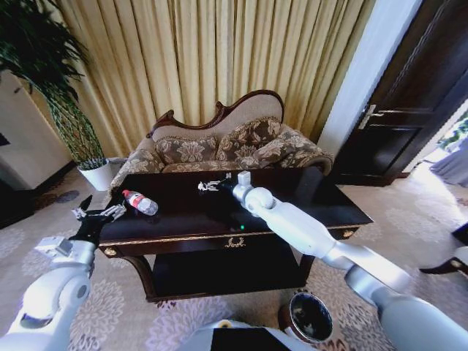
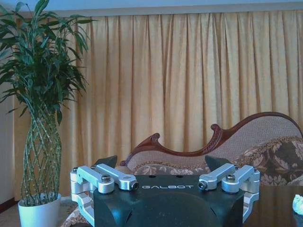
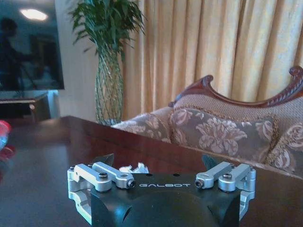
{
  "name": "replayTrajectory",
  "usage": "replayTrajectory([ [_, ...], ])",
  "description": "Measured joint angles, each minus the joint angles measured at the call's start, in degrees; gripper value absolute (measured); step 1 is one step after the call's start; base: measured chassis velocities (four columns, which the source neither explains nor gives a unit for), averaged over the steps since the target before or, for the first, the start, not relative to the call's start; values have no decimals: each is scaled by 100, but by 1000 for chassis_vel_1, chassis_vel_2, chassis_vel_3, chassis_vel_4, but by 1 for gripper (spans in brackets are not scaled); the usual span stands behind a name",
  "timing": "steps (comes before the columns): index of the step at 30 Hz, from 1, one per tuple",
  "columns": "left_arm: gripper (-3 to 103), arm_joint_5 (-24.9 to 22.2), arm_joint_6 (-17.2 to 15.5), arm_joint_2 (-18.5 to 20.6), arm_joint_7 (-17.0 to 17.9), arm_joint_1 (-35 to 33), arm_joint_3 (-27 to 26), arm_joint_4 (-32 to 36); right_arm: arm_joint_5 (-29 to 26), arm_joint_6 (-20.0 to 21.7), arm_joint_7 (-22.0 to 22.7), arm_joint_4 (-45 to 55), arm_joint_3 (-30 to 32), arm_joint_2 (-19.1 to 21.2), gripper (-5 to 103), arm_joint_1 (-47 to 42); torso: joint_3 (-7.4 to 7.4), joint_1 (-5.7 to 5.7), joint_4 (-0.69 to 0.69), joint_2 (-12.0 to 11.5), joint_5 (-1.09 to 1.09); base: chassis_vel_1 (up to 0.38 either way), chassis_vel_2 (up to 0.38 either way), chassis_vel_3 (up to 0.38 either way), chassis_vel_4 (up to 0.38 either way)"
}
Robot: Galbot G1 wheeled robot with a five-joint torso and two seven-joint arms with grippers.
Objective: Move to the front of the table and place the trash on the table into the trash bin.
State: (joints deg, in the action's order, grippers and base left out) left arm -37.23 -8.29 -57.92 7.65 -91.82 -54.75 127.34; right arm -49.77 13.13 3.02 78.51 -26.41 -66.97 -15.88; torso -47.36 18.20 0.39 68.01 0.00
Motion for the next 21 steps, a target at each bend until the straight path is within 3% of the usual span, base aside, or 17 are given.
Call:
replayTrajectory([
  [12,100,-9,23,0,-3,7,-64,-30,40,141,100,-236,-284,-159,103,68,0,0,0,0,-1,0,0,0,0],
  [15,100,12,44,-20,-6,29,-51,-66,37,147,122,-246,-361,-167,100,86,0,0,1,0,0,0,0,0,0],
  [17,100,17,59,-44,-8,38,-48,-77,41,147,158,-306,-411,-214,86,114,0,0,1,0,-1,0,0,0,0],
  [19,100,19,65,-55,-10,38,-48,-77,42,148,166,-331,-421,-233,86,125,0,0,1,0,-1,0,0,0,0],
  [20,100,21,71,-87,-16,35,-48,-76,42,150,187,-386,-454,-282,75,162,0,0,1,0,-1,0,0,0,0],
  [21,100,21,71,-87,-16,35,-48,-76,42,150,187,-386,-454,-282,75,162,0,0,1,0,-1,0,0,0,0],
])
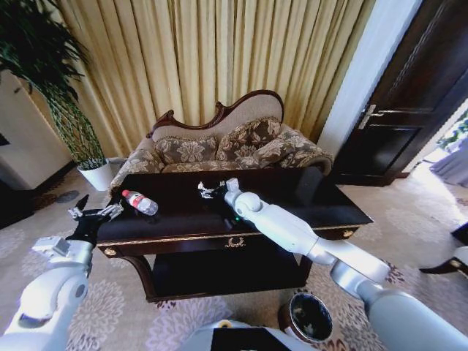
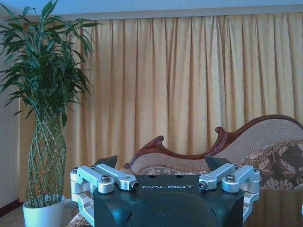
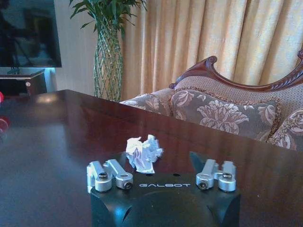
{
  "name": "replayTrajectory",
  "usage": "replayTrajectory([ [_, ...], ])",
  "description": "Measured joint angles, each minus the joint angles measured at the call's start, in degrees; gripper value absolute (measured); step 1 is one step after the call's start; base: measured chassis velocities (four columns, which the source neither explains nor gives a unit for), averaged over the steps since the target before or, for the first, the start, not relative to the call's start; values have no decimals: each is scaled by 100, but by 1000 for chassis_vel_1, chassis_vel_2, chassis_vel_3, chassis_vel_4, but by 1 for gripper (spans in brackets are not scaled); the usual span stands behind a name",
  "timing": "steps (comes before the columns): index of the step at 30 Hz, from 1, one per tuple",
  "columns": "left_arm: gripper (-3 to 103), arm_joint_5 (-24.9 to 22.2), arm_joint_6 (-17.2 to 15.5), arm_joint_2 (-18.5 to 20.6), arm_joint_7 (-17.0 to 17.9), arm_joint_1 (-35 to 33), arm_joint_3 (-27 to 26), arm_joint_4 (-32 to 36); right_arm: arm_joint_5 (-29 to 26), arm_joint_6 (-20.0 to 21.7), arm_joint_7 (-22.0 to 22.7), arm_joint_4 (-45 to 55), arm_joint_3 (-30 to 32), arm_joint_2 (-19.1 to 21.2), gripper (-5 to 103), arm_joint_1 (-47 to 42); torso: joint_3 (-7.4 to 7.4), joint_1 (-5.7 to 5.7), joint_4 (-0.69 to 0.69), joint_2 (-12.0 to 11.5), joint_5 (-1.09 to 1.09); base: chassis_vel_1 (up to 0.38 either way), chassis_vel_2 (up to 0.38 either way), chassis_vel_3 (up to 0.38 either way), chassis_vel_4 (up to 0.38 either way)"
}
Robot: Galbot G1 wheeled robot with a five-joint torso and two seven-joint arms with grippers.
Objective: Move to the front of the table and place the trash on the table into the trash bin.
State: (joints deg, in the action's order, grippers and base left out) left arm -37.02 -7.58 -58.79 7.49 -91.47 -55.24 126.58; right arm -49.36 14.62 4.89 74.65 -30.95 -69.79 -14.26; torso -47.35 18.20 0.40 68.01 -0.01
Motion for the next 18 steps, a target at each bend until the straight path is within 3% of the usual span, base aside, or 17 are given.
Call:
replayTrajectory([
  [7,100,8,48,-54,-45,-6,-37,-8,1,6,30,-112,-97,-107,48,110,0,0,-1,0,0,0,0,0,0],
  [10,100,7,51,-55,-53,-5,-38,-12,1,6,33,-118,-105,-105,42,119,0,0,-1,0,0,0,0,0,0],
  [18,100,20,63,-88,-82,9,-2,-25,3,1,128,-52,-98,-14,5,117,0,-1,0,0,0,0,0,0,0],
])
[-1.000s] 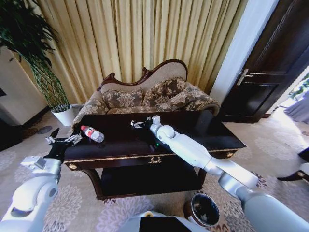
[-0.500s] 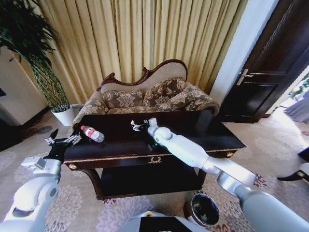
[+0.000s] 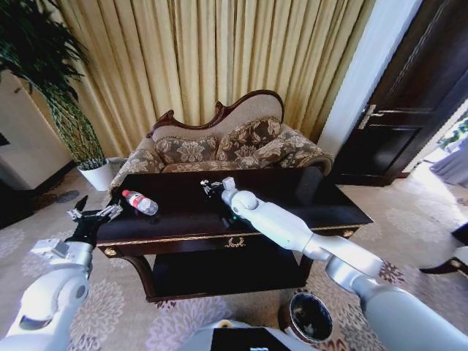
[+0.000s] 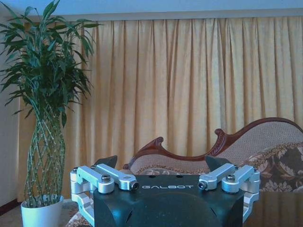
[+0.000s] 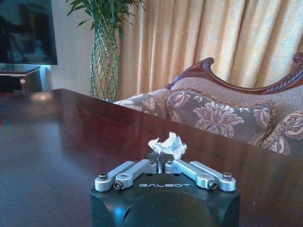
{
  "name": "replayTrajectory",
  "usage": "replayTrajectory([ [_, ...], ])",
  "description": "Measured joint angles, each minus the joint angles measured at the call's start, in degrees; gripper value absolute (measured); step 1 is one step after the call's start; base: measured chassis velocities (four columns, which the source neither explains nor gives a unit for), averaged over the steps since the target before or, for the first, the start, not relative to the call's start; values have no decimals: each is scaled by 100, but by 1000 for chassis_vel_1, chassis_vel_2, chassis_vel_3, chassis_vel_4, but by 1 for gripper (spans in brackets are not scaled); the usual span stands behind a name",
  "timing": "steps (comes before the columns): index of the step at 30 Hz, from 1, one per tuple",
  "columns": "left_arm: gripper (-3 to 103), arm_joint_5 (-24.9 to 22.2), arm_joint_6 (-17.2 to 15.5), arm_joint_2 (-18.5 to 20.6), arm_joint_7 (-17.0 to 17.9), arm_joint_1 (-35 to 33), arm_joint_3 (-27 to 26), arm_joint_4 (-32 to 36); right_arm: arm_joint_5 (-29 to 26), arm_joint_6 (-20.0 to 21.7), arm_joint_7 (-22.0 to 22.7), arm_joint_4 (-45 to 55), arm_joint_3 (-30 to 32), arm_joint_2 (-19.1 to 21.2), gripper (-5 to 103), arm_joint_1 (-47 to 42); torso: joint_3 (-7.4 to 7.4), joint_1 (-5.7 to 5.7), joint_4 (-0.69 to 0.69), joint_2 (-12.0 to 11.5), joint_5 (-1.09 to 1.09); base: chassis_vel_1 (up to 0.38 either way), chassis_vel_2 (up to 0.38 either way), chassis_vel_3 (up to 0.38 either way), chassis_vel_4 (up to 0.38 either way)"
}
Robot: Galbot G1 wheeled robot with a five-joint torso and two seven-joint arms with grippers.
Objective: Move to the front of the table and place the trash on the table into the trash bin.
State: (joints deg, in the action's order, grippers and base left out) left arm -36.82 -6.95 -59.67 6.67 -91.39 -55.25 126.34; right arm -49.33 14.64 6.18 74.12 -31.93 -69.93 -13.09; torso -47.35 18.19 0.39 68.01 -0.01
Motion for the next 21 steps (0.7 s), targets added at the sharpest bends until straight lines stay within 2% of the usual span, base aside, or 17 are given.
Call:
replayTrajectory([
  [3,100,-7,2,24,-8,24,4,-15,-6,0,83,62,35,25,1,-8,0,0,0,0,0,0,0,0,0],
  [13,100,-11,3,-20,-32,71,132,-61,-107,92,469,365,368,142,0,215,0,0,-2,0,0,0,0,0,0],
  [17,100,-17,3,-12,-36,117,172,-102,-122,146,625,608,602,374,0,256,0,0,0,0,-1,0,0,0,0],
  [19,100,-29,-7,5,52,177,253,-161,-50,362,907,1022,845,659,0,133,0,0,2,0,-1,0,0,0,0],
  [21,100,-34,-14,13,84,194,279,-182,-42,425,1044,1209,932,781,0,34,0,0,2,0,-1,0,0,0,0],
])
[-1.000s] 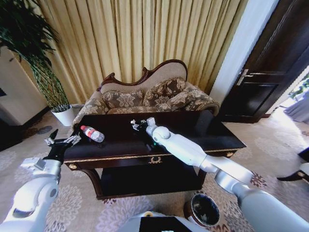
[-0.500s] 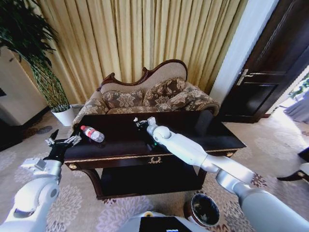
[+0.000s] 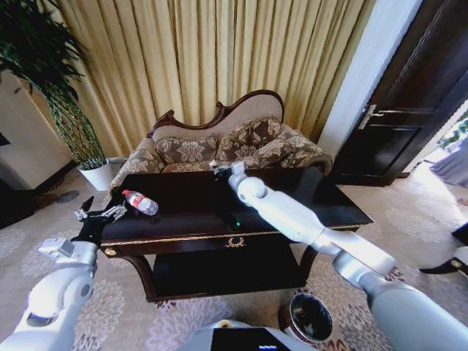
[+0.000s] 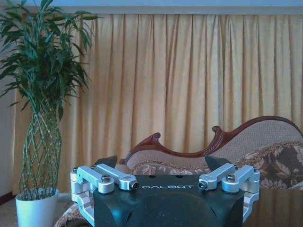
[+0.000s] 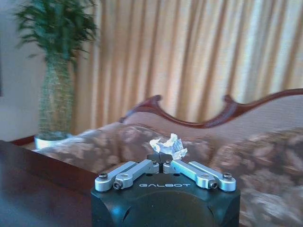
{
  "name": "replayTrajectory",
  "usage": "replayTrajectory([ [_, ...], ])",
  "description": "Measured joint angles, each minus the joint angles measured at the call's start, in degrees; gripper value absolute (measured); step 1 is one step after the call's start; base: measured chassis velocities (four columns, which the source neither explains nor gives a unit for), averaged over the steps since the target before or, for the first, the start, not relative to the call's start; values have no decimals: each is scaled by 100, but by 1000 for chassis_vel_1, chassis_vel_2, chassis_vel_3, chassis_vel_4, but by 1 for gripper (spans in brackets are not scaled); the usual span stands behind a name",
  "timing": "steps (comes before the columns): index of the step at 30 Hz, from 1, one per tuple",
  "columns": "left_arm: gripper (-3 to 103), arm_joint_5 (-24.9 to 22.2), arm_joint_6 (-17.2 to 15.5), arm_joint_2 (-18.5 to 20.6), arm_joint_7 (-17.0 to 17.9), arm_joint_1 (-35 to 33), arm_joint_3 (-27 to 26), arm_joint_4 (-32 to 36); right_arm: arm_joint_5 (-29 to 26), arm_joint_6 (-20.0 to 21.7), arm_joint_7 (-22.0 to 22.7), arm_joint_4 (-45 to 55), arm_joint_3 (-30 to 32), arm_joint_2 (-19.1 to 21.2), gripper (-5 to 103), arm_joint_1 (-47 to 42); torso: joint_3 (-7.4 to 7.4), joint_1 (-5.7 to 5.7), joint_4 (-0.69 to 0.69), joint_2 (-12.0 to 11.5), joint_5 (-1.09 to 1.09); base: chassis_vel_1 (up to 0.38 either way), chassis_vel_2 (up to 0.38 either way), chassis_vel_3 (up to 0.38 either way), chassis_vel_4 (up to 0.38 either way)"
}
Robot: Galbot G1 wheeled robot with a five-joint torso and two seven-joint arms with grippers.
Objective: Move to the front of the table and place the trash on the table into the trash bin.
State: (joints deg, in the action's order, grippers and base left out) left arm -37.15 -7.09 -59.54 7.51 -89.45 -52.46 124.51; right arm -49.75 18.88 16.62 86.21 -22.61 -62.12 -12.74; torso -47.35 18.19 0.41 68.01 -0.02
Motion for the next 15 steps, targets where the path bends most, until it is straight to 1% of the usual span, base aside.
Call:
replayTrajectory([
  [1,100,-9,-8,12,16,16,13,-22,12,44,176,212,139,152,0,-154,0,0,-1,0,0,0,0,0,0],
  [2,100,-9,-8,12,16,16,13,-22,12,44,176,212,139,152,0,-154,0,0,-1,0,0,0,0,0,0],
  [4,100,-50,-21,72,19,35,29,-71,10,97,614,652,608,490,0,-675,0,0,-2,0,-1,0,0,0,0],
  [5,100,-50,-21,72,19,35,29,-71,10,97,614,652,608,490,0,-675,0,0,-2,0,-1,0,0,0,0],
  [7,100,-62,-23,124,-4,34,48,-94,-7,111,732,908,1039,780,0,-1152,0,0,-2,0,-2,0,0,0,0],
  [8,100,-62,-23,136,-17,34,60,-102,-6,112,733,979,1188,877,0,-1309,0,0,0,0,-2,0,0,0,0],
  [9,100,-62,-23,136,-17,34,60,-102,-6,112,733,979,1188,877,0,-1309,0,0,0,0,-2,0,0,0,0],
  [10,100,-62,-23,145,-37,34,90,-104,-4,112,731,1176,1576,1185,0,-1713,0,0,1,0,-2,0,0,0,0],
  [12,100,-69,-23,145,-48,37,120,-103,0,72,745,1356,1856,1443,0,-2034,0,0,1,0,-3,0,0,0,0],
  [13,100,-69,-23,145,-48,37,120,-103,0,72,745,1356,1856,1443,0,-2034,0,0,1,0,-3,0,0,0,0],
  [15,100,-79,-23,173,-56,76,162,-149,52,-37,758,1639,2251,1785,0,-2513,0,-1,-1,1,-1,0,0,0,0],
])
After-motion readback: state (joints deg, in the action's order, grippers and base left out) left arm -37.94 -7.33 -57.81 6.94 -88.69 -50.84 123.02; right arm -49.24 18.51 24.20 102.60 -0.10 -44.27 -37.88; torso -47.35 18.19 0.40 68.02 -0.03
